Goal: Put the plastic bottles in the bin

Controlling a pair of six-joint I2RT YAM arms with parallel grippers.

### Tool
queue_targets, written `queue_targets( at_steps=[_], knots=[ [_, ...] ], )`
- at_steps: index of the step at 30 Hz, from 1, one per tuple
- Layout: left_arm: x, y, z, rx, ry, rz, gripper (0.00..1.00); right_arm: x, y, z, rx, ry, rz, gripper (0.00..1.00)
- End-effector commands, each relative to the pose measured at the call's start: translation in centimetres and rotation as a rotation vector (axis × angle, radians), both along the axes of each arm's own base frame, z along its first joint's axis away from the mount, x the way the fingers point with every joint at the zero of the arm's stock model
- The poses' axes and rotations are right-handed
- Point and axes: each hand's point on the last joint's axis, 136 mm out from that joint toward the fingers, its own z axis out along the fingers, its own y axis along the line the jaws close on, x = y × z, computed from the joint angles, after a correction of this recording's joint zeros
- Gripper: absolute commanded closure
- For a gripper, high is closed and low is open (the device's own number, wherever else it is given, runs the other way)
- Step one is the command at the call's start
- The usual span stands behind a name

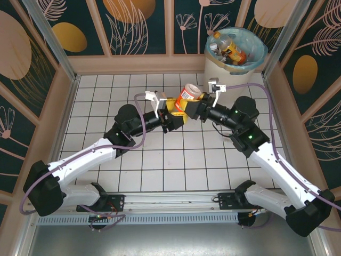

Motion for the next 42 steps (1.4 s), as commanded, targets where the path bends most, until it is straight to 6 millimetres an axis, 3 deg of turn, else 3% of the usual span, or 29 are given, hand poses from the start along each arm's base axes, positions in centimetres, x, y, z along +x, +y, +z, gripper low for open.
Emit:
queue_targets(
  at_steps=[1, 4, 5, 6, 9, 12, 15, 18, 22, 28, 33, 38, 42],
  knots=[
    [-0.3, 1.0, 3.5, -0.053, -0.071, 0.043, 0.22, 0.7, -1.2, 3.6, 0.020, -0.094, -0.101, 0.60],
    [0.8, 2.3, 4.6, -0.072, -0.079, 0.151, 0.03, 2.5, -2.5, 5.5, -0.039, -0.150, -0.225, 0.60],
    [1.3, 2.8, 4.7, -0.071, -0.076, 0.189, 0.01, 3.2, -3.2, 6.2, -0.059, -0.170, -0.274, 0.60],
    [1.5, 3.4, 6.1, -0.084, -0.097, 0.229, 0.01, 4.2, -4.1, 7.0, -0.082, -0.179, -0.337, 0.60],
    [2.1, 4.4, 7.0, -0.044, -0.146, 0.308, 0.01, 8.0, -8.2, 9.4, -0.116, -0.193, -0.521, 0.60],
    [2.7, 5.0, 6.7, 0.040, -0.191, 0.369, 0.01, 12.4, -12.7, 10.5, -0.119, -0.172, -0.660, 0.62],
    [3.4, 5.8, 5.6, 0.119, -0.226, 0.437, 0.01, 17.0, -16.3, 10.1, -0.159, -0.141, -0.794, 0.63],
    [3.6, 6.1, 4.3, 0.176, -0.245, 0.458, 0.01, 21.6, -19.5, 9.2, -0.269, -0.137, -0.937, 0.64],
    [3.5, 5.9, 2.4, 0.225, -0.255, 0.444, 0.01, 26.4, -20.9, 7.1, -0.450, -0.204, -1.042, 0.64],
    [3.7, 5.3, -0.8, 0.289, -0.258, 0.422, 0.01, 32.2, -22.9, 3.1, -0.633, -0.145, -1.117, 0.62],
    [3.9, 4.7, -2.5, 0.335, -0.254, 0.401, 0.01, 34.9, -24.7, -0.4, -0.779, -0.068, -1.168, 0.58],
    [3.7, 4.5, -3.1, 0.353, -0.246, 0.376, 0.01, 36.2, -27.0, -2.6, -0.833, 0.005, -1.211, 0.53],
    [3.7, 4.6, -3.2, 0.358, -0.249, 0.377, 0.01, 36.6, -28.8, -3.9, -0.831, 0.070, -1.261, 0.38]
  ],
)
